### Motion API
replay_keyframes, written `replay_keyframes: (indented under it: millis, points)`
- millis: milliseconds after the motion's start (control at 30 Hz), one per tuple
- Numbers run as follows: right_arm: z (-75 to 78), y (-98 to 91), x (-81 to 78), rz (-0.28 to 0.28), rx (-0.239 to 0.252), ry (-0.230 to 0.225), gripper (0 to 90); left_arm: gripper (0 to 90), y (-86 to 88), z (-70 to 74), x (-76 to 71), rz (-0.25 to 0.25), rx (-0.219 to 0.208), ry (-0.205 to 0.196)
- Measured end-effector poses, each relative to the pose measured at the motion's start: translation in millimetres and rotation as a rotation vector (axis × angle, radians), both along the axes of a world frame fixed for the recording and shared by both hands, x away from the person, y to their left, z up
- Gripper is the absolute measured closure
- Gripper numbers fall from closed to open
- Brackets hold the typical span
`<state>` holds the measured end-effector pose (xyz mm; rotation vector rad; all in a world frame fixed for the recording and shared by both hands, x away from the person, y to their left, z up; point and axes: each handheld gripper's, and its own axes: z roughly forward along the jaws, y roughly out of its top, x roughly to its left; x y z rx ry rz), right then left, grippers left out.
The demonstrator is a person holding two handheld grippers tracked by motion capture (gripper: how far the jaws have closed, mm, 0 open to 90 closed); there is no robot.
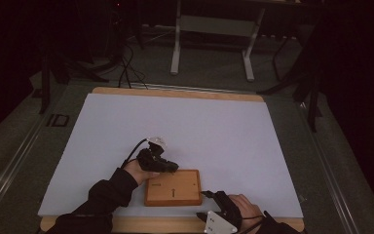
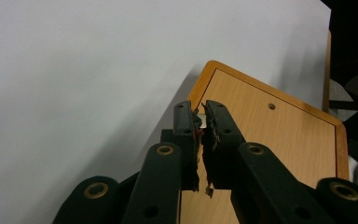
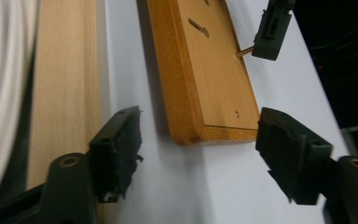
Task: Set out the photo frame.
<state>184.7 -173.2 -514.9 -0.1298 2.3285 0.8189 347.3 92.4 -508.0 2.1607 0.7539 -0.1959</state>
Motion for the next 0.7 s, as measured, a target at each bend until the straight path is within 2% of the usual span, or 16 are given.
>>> replay_keyframes:
  millis: [67,167,200,233,333,400,433,467,567,700]
  points:
    - [-1.6,1.7,0.2,0.015,-0.034,-0.031,35.5,84.6,0.4,-0.2,1.0,-0.006,-0.003,0.003]
    - [-4.6,4.1,-0.8,0.019,-0.046,-0.062,37.4,84.6,0.4,-0.3,1.7,-0.008,-0.004,0.007]
    - [-8.3,6.9,-2.6,0.025,-0.076,-0.106,39.7,84.7,0.4,-0.4,1.9,-0.008,-0.006,0.008]
    - [-10.0,7.6,-4.0,0.032,-0.087,-0.131,41.2,84.7,0.5,-0.6,2.0,-0.008,-0.008,0.010]
    - [-16.1,10.4,-6.8,0.035,-0.111,-0.200,45.0,84.6,0.4,-0.6,2.6,-0.009,-0.009,0.013]
    - [-18.1,11.4,-7.6,0.035,-0.128,-0.226,47.1,84.7,0.4,-0.5,2.8,-0.014,-0.007,0.011]
    - [-20.8,12.1,-9.3,0.039,-0.140,-0.273,48.3,84.6,0.4,-0.5,2.9,-0.012,-0.008,0.014]
    - [-22.4,12.5,-10.6,0.040,-0.152,-0.300,49.3,84.6,0.3,-0.4,3.0,-0.013,-0.007,0.013]
    - [-26.4,13.8,-12.1,0.045,-0.166,-0.334,52.6,84.6,0.4,-0.5,3.2,-0.014,-0.008,0.014]
    - [-32.1,16.5,-13.6,0.065,-0.215,-0.380,55.8,84.6,0.4,-0.4,3.8,-0.017,-0.006,0.016]
